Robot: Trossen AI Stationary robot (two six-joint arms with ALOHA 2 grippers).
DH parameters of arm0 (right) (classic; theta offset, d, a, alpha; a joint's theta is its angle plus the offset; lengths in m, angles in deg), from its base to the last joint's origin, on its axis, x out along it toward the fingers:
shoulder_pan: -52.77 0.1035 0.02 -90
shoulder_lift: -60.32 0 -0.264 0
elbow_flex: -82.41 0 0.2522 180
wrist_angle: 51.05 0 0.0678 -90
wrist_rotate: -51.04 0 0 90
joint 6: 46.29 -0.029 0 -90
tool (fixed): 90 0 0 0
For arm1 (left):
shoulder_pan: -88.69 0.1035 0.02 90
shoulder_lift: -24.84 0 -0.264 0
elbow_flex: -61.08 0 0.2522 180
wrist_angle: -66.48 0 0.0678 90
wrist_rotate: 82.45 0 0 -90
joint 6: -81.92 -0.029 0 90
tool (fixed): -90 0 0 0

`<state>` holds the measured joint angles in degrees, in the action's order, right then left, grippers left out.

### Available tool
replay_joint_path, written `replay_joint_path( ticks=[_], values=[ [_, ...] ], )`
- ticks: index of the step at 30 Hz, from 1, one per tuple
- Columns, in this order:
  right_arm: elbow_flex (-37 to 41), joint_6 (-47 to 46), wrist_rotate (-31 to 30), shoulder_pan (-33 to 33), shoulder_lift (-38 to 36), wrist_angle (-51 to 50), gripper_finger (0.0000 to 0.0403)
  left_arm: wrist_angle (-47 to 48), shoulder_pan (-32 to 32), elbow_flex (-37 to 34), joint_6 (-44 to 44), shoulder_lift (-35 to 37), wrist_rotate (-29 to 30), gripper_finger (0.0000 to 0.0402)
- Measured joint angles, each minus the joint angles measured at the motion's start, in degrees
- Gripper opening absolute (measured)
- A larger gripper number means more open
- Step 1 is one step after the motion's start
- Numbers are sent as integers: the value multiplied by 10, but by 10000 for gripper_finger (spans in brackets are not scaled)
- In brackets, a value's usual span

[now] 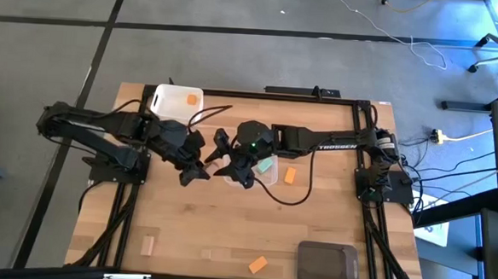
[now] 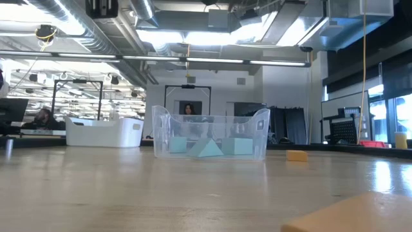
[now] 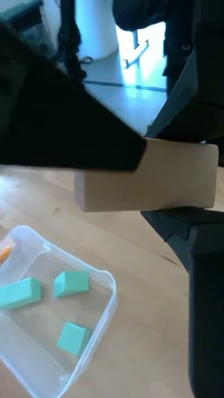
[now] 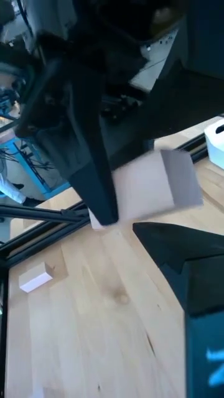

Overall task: Sort & place blocks by color
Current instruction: Put the top brown block into the black bin

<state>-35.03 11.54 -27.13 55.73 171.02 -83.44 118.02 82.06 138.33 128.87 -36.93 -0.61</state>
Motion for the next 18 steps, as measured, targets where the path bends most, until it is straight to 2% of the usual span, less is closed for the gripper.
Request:
replay_joint_path(
  ticks=[6, 18],
  values=[
    [0, 10, 2, 1, 0, -6, 232, -10, 14, 0, -11, -13, -35, 124],
    [0, 8, 0, 1, 0, -7, 232, -15, 10, 0, -10, -12, -41, 124]
  ],
)
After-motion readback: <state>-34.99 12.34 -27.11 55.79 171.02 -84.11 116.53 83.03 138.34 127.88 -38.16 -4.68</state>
